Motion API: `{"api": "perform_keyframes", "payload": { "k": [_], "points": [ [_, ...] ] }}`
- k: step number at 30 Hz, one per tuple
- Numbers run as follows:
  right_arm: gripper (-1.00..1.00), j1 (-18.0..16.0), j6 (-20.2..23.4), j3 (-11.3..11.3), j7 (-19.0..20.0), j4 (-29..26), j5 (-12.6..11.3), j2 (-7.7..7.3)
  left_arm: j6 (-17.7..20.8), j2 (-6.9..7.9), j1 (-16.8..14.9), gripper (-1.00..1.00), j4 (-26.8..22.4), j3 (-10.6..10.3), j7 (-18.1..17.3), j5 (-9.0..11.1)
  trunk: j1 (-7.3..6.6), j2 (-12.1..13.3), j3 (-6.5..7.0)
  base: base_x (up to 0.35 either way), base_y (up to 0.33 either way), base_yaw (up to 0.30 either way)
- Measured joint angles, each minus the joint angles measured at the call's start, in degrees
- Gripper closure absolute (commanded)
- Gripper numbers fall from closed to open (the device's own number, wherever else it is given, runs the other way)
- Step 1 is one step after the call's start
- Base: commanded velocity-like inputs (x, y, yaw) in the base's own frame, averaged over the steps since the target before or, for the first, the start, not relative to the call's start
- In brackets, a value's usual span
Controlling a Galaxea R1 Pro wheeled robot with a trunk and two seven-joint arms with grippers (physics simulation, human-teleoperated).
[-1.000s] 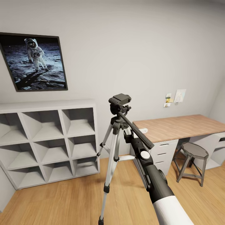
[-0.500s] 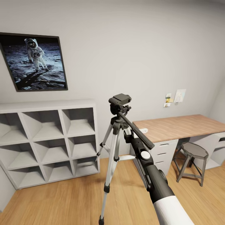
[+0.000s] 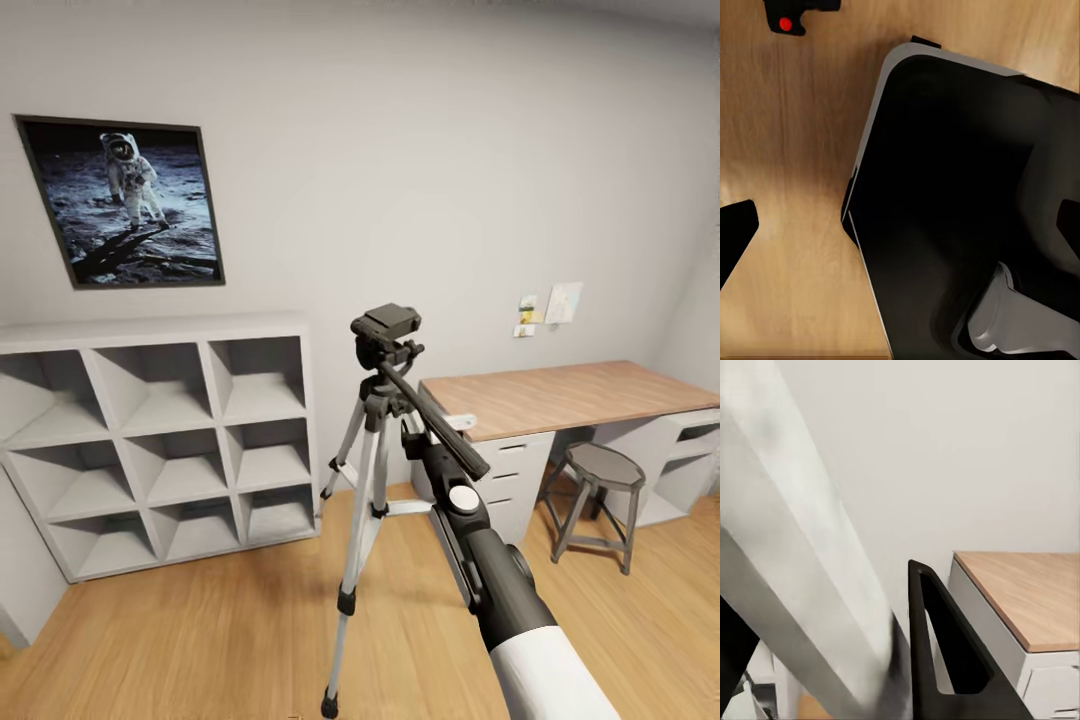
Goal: Attach the digital camera to the camera tripod in the bedroom.
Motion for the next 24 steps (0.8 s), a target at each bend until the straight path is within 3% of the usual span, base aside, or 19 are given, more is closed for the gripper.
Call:
{"api": "perform_keyframes", "payload": {
  "k": [7,18,24],
  "points": [
    [1.00,0.00,-0.03,-0.06,-0.38,0.17,0.15,-0.01,0.02,0.00,0.00,-1.00,0.04,0.07,0.44,0.04,-0.01,0.00,0.00,-0.259,-0.150,0.000],
    [1.00,0.00,-0.04,-0.06,-0.92,0.18,0.13,-0.08,-0.01,0.00,0.00,-1.00,0.08,0.08,0.53,0.00,-0.03,0.00,0.00,-0.050,-0.043,0.000],
    [1.00,0.00,-0.04,-0.08,-0.95,0.18,0.07,-0.09,-0.01,-0.03,0.00,-1.00,0.08,0.04,0.52,0.00,-0.02,0.00,0.00,-0.085,-0.166,0.000]
  ]
}}
